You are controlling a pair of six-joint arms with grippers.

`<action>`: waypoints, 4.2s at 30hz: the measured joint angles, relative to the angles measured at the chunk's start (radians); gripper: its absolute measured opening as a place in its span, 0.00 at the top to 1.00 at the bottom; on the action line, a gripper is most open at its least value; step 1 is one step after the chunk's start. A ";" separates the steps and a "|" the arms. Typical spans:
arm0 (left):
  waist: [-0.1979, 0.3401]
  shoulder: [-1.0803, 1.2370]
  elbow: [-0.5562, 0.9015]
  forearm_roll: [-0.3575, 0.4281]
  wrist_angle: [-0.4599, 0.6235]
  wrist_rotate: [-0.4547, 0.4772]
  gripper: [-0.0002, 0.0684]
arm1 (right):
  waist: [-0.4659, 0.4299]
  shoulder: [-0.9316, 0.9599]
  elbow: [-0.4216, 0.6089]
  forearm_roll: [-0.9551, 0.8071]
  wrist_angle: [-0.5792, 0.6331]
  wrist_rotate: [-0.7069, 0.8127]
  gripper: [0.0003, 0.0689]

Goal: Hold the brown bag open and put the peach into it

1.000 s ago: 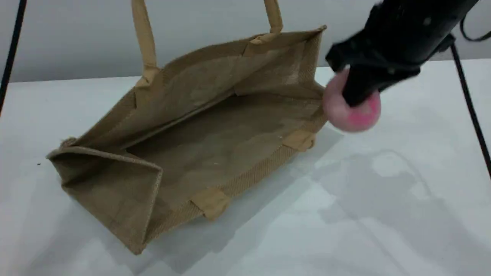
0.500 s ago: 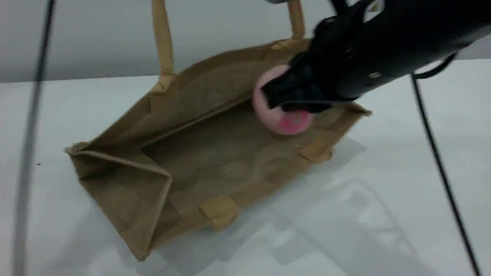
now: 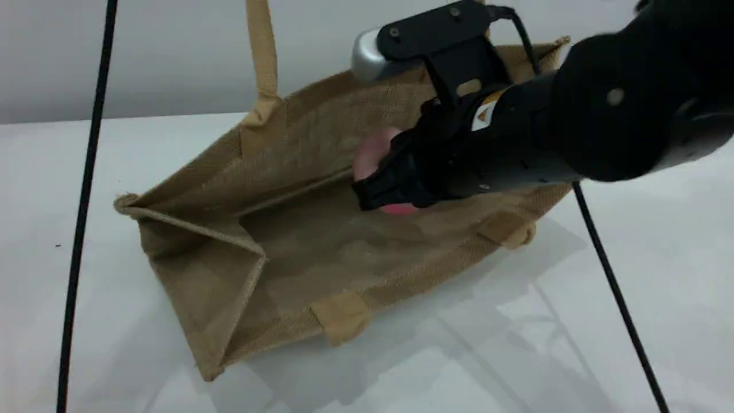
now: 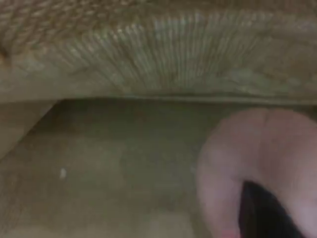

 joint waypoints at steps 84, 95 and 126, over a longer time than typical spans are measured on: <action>0.001 -0.218 -0.042 0.395 0.001 -0.782 0.34 | -0.523 -0.907 -0.343 0.124 1.254 -0.249 0.15; 0.001 -0.526 0.278 0.392 -0.001 -0.844 0.34 | -0.522 -1.277 -0.341 0.003 1.462 -0.128 0.15; 0.001 -1.686 1.307 0.337 -0.089 -0.889 0.34 | -0.520 -1.917 0.136 -0.091 1.599 -0.008 0.15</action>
